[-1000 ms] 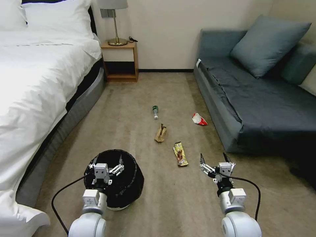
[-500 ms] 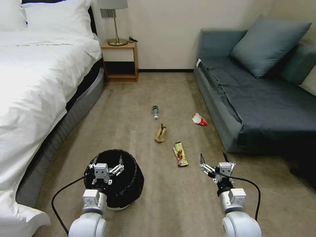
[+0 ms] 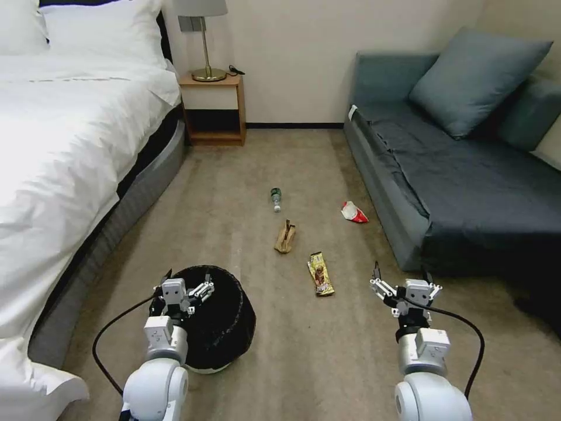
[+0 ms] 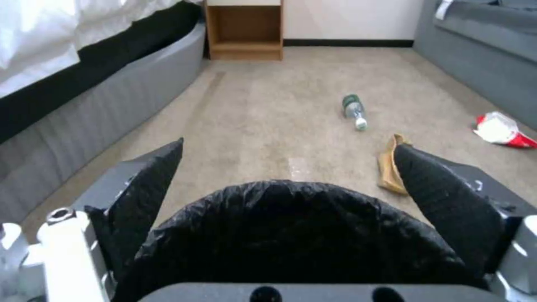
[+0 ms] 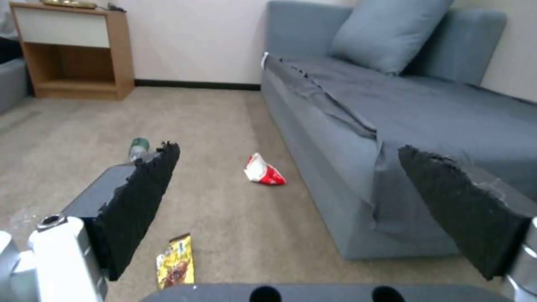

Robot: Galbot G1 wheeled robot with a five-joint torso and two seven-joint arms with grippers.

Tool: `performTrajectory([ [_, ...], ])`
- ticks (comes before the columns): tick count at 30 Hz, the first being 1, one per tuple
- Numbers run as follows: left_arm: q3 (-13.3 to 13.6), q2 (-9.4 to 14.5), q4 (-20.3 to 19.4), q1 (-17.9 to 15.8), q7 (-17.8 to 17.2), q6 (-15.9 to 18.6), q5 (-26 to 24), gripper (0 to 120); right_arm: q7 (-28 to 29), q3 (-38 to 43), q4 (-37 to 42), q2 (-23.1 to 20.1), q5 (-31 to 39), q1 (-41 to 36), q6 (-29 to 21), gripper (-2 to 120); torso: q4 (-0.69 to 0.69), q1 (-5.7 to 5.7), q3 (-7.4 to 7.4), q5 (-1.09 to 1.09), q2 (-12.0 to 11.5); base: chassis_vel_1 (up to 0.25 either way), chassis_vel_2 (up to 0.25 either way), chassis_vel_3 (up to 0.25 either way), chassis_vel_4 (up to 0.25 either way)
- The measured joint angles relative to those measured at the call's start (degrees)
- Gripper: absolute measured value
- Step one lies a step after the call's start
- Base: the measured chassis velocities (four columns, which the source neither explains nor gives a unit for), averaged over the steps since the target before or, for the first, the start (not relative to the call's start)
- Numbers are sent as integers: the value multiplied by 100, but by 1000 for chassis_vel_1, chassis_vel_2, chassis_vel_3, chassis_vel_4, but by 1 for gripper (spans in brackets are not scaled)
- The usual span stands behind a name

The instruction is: Pick up the trash bin, then pick up the garbage on the floor and place it into the trash bin.

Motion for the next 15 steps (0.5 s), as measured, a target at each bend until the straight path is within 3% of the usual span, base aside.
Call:
performTrajectory([
  [4, 33, 341, -189, 121, -85, 223, -334, 100, 28, -97, 43, 1, 31, -137, -48, 100, -1, 0, 0, -1, 0, 0, 0, 0, 0],
  [6, -85, 576, -303, 185, -233, 427, -637, 100, 58, -260, 76, -60, 26, -274, -53, 100, 0, 0, 0, -1, 0, 0, 0, 0, 0],
  [8, -139, 646, -346, 196, -334, 520, -774, 100, 74, -320, 76, -100, 16, -309, -53, 100, 0, 0, 0, -1, 0, 0, 0, 0, 0],
  [10, -242, 797, -536, 228, -735, 902, -1234, 100, 108, -482, 72, -193, -34, -372, -56, 100, 0, 0, 0, -2, 0, 0, 0, 0, 0],
  [11, -274, 886, -719, 254, -1044, 1258, -1602, 100, 117, -557, 45, -216, -83, -380, -58, 100, 0, 0, 0, -1, 0, 0, 0, 0, 0],
  [12, -274, 886, -719, 254, -1044, 1258, -1602, 100, 117, -557, 45, -216, -83, -380, -58, 100, 0, 0, 0, -1, 0, 0, 0, 0, 0],
  [15, -319, 1015, -1009, 274, -1568, 1898, -2042, 100, 121, -646, -19, -225, -183, -378, -63, 100, 0, 0, 0, 0, 0, 0, 0, 0, 0],
])
